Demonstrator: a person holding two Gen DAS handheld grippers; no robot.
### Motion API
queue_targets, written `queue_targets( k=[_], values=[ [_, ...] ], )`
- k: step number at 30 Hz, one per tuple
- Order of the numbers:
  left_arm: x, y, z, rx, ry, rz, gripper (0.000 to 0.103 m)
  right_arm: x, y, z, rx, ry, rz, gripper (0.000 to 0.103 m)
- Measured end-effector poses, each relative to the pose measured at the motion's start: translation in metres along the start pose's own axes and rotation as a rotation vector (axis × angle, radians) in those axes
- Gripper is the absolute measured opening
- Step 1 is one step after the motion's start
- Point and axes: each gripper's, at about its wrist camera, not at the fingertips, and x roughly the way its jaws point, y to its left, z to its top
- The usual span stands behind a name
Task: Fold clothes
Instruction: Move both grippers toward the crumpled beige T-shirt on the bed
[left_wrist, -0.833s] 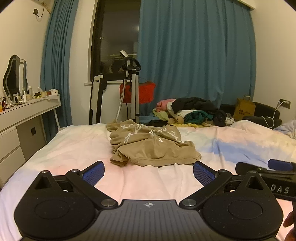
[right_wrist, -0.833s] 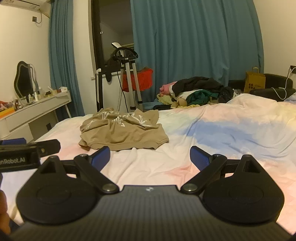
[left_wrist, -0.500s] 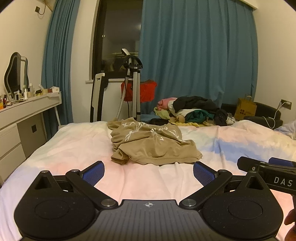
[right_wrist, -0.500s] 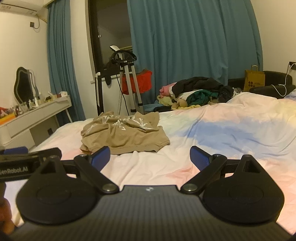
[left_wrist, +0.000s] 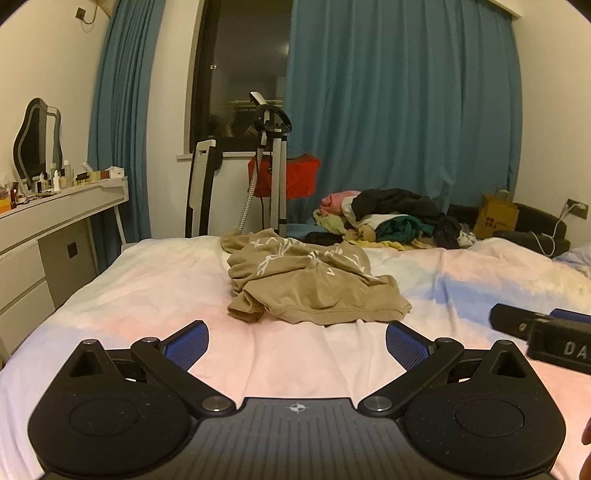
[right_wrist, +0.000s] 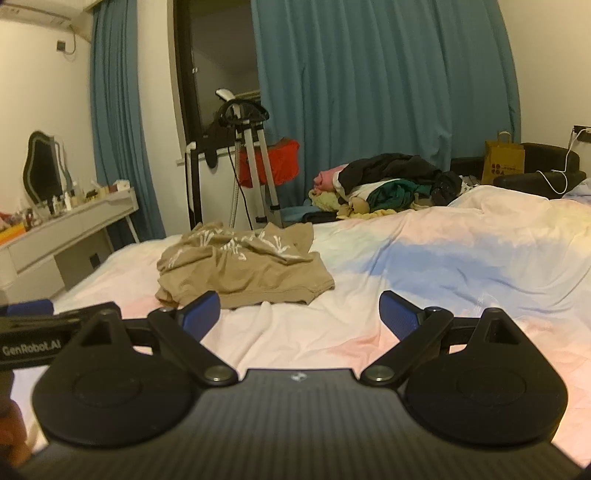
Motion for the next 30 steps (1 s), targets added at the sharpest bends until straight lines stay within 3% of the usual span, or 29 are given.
queue_targets(
  k=[7,14,21,24,30],
  values=[
    [-0.004,0.004,0.005,-0.016,-0.005,0.022,0.103,-0.012,-0.006,0.010,0.027,-0.041,-0.014,0.094],
    [-0.019,0.000,0.012,-0.015,-0.037,0.006,0.103,-0.018,-0.015,0.014,0.052,-0.024,-0.034,0.094],
    [-0.029,-0.003,0.013,0.047,-0.047,-0.012,0.103,-0.020,-0.011,0.050,0.108,-0.137,-0.039,0.094],
    [0.003,-0.005,0.014,0.066,0.011,0.013,0.103,-0.015,-0.015,0.062,0.088,-0.149,-0.050,0.094],
    [0.065,-0.010,0.015,0.105,0.127,0.063,0.103,0.006,-0.034,0.050,0.068,-0.105,-0.039,0.094]
  ],
)
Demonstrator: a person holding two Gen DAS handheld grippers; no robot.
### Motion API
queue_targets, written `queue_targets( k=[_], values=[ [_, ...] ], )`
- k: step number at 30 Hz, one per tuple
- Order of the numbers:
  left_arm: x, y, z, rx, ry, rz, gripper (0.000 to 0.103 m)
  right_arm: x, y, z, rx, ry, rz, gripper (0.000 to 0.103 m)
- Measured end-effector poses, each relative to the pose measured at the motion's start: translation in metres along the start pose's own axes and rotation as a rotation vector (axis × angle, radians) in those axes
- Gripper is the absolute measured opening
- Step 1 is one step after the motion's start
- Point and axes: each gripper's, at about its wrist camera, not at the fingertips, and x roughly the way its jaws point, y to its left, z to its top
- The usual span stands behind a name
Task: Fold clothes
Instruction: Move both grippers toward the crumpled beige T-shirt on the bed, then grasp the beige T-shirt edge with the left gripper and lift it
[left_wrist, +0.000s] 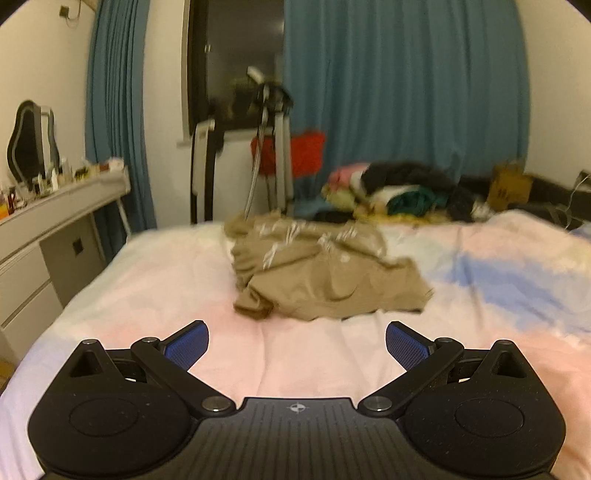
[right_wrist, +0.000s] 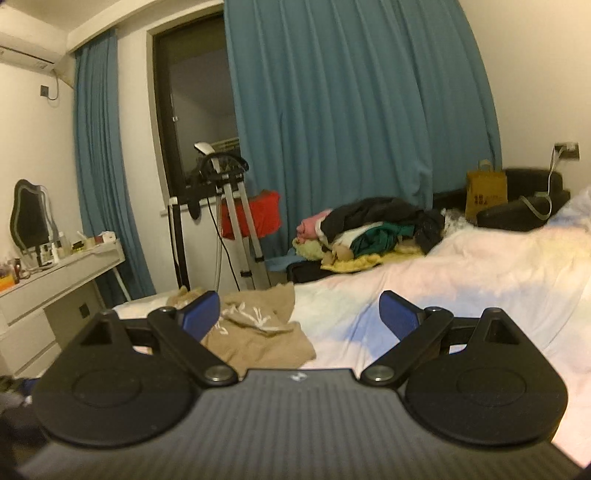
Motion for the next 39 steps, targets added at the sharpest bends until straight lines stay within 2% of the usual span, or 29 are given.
queue_targets(
  k=[5,9,10,11,12,15,18,19,20,21,22,23,26,30,35,39],
  values=[
    [0.053,-0.010,0.006,0.056,0.080,0.039,0.103,0.027,-0.019,-0.026,0.086,0.098,0.001,0.094],
    [0.098,-0.026,-0.004,0.169,0.064,0.069,0.099,0.050,-0.030,-0.046,0.149,0.172,0.010,0.094],
    [0.107,-0.030,-0.007,0.199,0.044,0.092,0.095,0.057,-0.030,-0.050,0.160,0.188,0.014,0.094],
    [0.116,-0.033,-0.011,0.228,0.024,0.114,0.090,0.063,-0.029,-0.055,0.158,0.201,0.017,0.094],
    [0.125,-0.036,-0.014,0.256,0.005,0.134,0.090,0.070,-0.025,-0.059,0.145,0.211,0.019,0.094],
    [0.143,-0.039,-0.019,0.286,0.001,0.127,0.085,0.090,-0.015,-0.071,0.100,0.231,0.024,0.094],
    [0.148,-0.040,-0.020,0.291,-0.025,0.109,0.071,0.105,-0.006,-0.077,0.052,0.237,0.026,0.094],
    [0.148,-0.041,-0.020,0.303,-0.046,0.112,0.063,0.108,-0.006,-0.079,0.050,0.238,0.031,0.094],
    [0.149,-0.042,-0.021,0.315,-0.071,0.117,0.051,0.110,-0.005,-0.081,0.049,0.239,0.036,0.094],
    [0.148,-0.041,-0.021,0.317,-0.105,0.124,0.043,0.113,-0.005,-0.083,0.047,0.240,0.041,0.094],
    [0.146,-0.040,-0.020,0.310,-0.133,0.117,0.025,0.114,-0.005,-0.084,0.045,0.237,0.046,0.094],
    [0.142,-0.035,-0.016,0.293,-0.170,0.097,0.018,0.115,-0.007,-0.085,0.042,0.231,0.050,0.094],
    [0.125,-0.027,-0.004,0.252,-0.289,0.066,0.014,0.113,-0.007,-0.085,0.023,0.199,0.061,0.094],
    [0.082,-0.019,0.012,0.195,-0.400,-0.009,0.012,0.104,-0.002,-0.080,-0.004,0.146,0.072,0.094],
    [0.023,-0.012,0.014,0.154,-0.474,-0.076,0.011,0.086,0.013,-0.076,-0.038,0.092,0.111,0.094],
    [-0.019,-0.007,0.011,0.135,-0.484,-0.145,0.010,0.065,0.020,-0.074,-0.034,0.091,0.139,0.094]
  ],
)
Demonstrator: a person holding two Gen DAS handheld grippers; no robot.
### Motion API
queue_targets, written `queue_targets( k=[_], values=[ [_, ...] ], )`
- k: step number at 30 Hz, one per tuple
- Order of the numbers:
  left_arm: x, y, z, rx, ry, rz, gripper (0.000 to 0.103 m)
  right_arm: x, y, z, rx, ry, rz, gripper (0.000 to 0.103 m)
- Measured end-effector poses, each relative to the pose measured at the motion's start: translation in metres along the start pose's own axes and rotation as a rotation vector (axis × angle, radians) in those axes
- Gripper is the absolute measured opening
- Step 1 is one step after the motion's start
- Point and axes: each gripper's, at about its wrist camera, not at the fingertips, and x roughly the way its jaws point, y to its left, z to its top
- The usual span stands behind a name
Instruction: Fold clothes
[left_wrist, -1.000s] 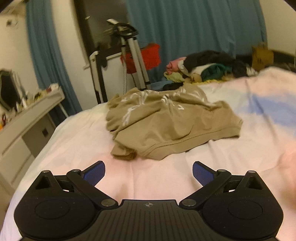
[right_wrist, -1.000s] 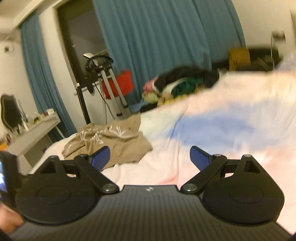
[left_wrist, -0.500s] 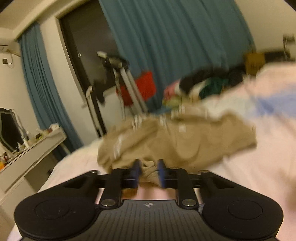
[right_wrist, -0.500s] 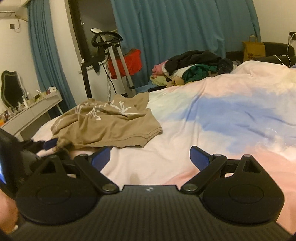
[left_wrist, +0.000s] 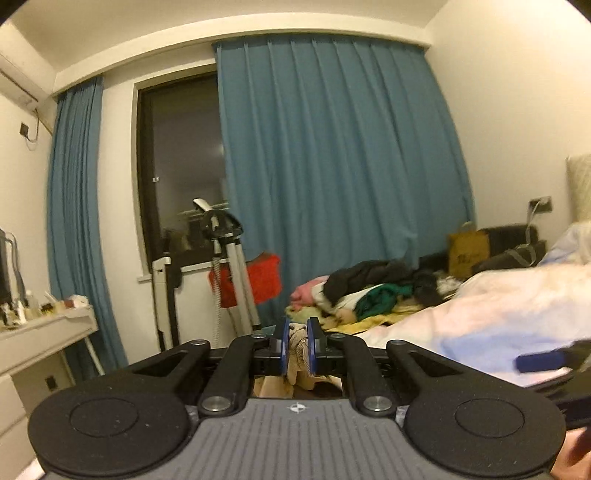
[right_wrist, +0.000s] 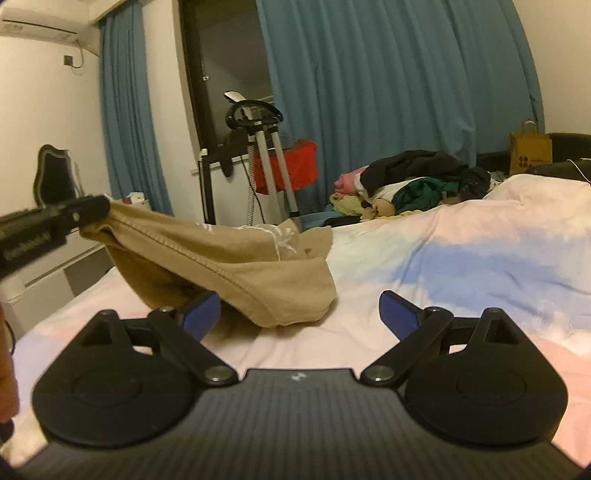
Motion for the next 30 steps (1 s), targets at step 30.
queue_targets(
  k=[30],
  values=[
    [-0.034,0.021,-0.006,-0.179,-0.042,-0.099,0.010,0.109,0.002,-0.010,0.142,0.115,-0.132,0.094]
  ],
)
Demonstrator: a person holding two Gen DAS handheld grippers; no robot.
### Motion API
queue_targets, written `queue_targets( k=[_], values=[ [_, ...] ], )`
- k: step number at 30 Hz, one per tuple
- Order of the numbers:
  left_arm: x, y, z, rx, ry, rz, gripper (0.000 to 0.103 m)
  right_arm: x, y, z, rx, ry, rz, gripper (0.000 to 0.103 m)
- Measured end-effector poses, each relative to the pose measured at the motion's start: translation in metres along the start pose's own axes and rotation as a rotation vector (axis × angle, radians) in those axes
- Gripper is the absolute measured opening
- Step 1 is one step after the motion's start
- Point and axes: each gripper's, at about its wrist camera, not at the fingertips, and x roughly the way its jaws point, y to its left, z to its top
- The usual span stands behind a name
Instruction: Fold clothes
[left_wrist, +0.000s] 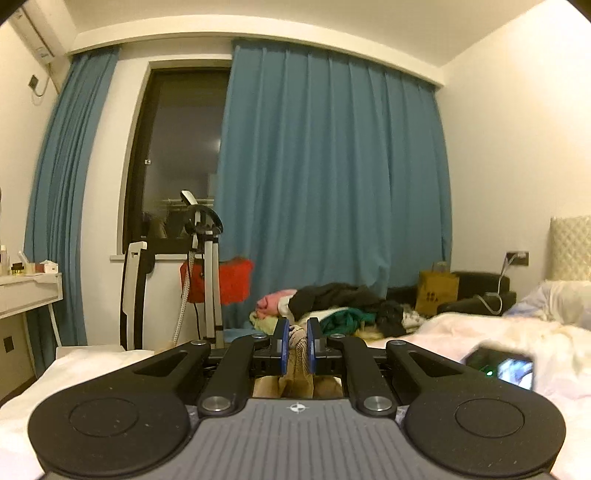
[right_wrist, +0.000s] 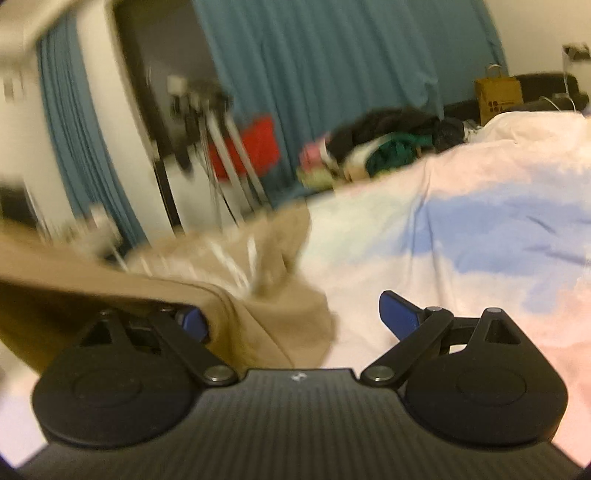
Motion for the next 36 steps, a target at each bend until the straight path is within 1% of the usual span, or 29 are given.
queue_targets(
  k=[2,3,6,7,9,11,15,17,18,19,22,26,27,30,32,36],
  values=[
    [-0.003,0.007,0.003,-0.037,-0.021,0.011,0.010,0.002,0.002,-0.004,-0.040,0.027,-0.029,0.094],
    [-0.005,0.010,0.005,-0.056,-0.031,0.017,0.010,0.003,0.002,-0.004,-0.054,0.025,-0.052,0.094],
    [-0.010,0.020,0.009,-0.111,-0.062,0.033,0.010,-0.004,-0.009,0.004,-0.068,-0.011,-0.203,0.094],
    [-0.014,0.023,0.012,-0.119,-0.073,0.035,0.010,-0.009,-0.015,0.008,-0.047,-0.026,-0.229,0.094],
    [-0.023,0.027,0.018,-0.141,-0.095,0.021,0.010,-0.028,-0.023,0.020,-0.001,-0.084,-0.235,0.094],
    [-0.037,0.029,0.024,-0.157,-0.132,0.005,0.010,-0.053,-0.026,0.034,0.012,-0.155,-0.236,0.094],
    [-0.071,0.028,0.039,-0.155,-0.212,-0.024,0.010,-0.118,-0.024,0.057,-0.004,-0.304,-0.228,0.094],
    [-0.082,0.028,0.043,-0.155,-0.219,-0.030,0.010,-0.150,-0.021,0.062,-0.036,-0.367,-0.229,0.094],
    [-0.085,0.028,0.042,-0.160,-0.204,-0.031,0.010,-0.163,-0.019,0.062,-0.058,-0.385,-0.231,0.094],
    [-0.087,0.029,0.041,-0.164,-0.188,-0.031,0.010,-0.166,-0.019,0.060,-0.074,-0.373,-0.227,0.095],
    [-0.085,0.032,0.028,-0.162,-0.113,-0.027,0.010,-0.163,-0.024,0.049,-0.081,-0.290,-0.197,0.094],
    [-0.062,0.037,0.006,-0.165,0.032,0.008,0.010,-0.134,-0.033,0.031,-0.026,-0.145,-0.136,0.094],
    [-0.056,0.040,0.001,-0.178,0.070,0.019,0.010,-0.128,-0.032,0.029,-0.023,-0.125,-0.124,0.094],
    [-0.040,0.048,-0.013,-0.206,0.194,0.060,0.011,-0.118,-0.026,0.024,-0.036,-0.104,-0.099,0.094],
    [-0.026,0.057,-0.021,-0.227,0.263,0.075,0.011,-0.116,-0.023,0.021,-0.037,-0.099,-0.081,0.094],
    [-0.009,0.070,-0.034,-0.289,0.372,0.079,0.014,-0.110,-0.022,0.022,-0.030,-0.081,-0.059,0.094]
  ],
)
